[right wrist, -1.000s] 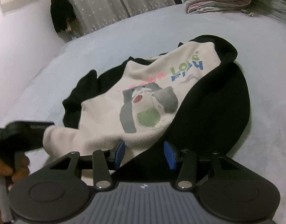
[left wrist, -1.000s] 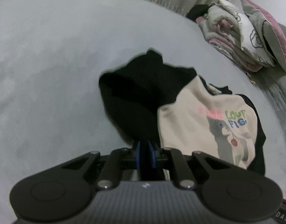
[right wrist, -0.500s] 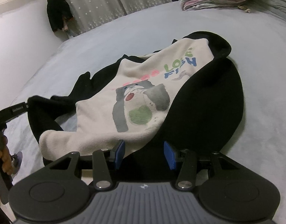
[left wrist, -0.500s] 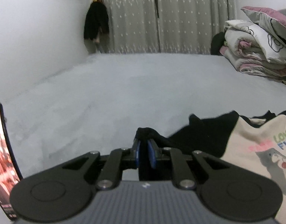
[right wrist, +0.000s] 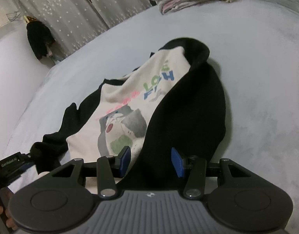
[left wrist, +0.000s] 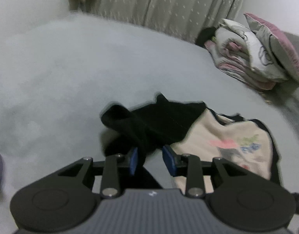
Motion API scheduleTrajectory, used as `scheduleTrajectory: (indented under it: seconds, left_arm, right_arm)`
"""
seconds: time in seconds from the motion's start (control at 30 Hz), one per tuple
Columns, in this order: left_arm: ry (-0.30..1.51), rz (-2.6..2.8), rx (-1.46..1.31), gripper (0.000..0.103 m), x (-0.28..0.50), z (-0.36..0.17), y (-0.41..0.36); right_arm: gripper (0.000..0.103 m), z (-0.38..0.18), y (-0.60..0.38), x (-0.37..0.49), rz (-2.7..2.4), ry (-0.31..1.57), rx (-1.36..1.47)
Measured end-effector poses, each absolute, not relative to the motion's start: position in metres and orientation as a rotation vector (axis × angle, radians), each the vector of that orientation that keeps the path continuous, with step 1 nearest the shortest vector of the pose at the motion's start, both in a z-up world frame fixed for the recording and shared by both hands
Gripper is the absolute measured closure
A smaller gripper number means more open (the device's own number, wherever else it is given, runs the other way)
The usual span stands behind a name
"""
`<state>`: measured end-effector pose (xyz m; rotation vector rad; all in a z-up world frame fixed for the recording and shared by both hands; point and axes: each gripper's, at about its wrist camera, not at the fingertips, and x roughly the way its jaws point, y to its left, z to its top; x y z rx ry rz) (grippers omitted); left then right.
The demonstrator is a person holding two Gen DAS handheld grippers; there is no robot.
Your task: Fold clothes
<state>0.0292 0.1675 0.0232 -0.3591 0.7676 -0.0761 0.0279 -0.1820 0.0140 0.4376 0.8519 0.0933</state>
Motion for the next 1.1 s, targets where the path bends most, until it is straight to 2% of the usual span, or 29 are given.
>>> scheduleTrajectory:
  seconds: [0.33,0.5,0.77,0.87,0.93,1.1]
  left_arm:
    - [0.914,-0.2,-0.525,0.075,0.048,-0.009,0.144]
    - [0.862,-0.129,-0.431,0.074,0.044,0.0,0.142]
    - [0.878,-0.184,-0.548,0.072,0.047,-0.002,0.16]
    - [0.93,-0.227,-0.583,0.072,0.05,-0.012,0.156]
    - [0.954,-0.236,-0.6,0.072,0.052,-0.017,0.154]
    - [0.985,-0.253,-0.622,0.072,0.052,-0.026,0.148]
  right_arm:
    - [0.056,0.016,-0.162,0.021,0.149,0.864,0.384]
    - [0.056,0.015,-0.149,0.017,0.188,0.878,0.337]
    - [0.056,0.0,-0.13,0.017,0.211,0.907,0.219]
    - [0.072,-0.001,-0.12,0.012,0.198,0.885,0.103]
    - [0.09,0.0,-0.119,0.008,0.19,0.873,0.053]
    - [0.095,0.016,-0.152,0.002,0.208,0.869,0.176]
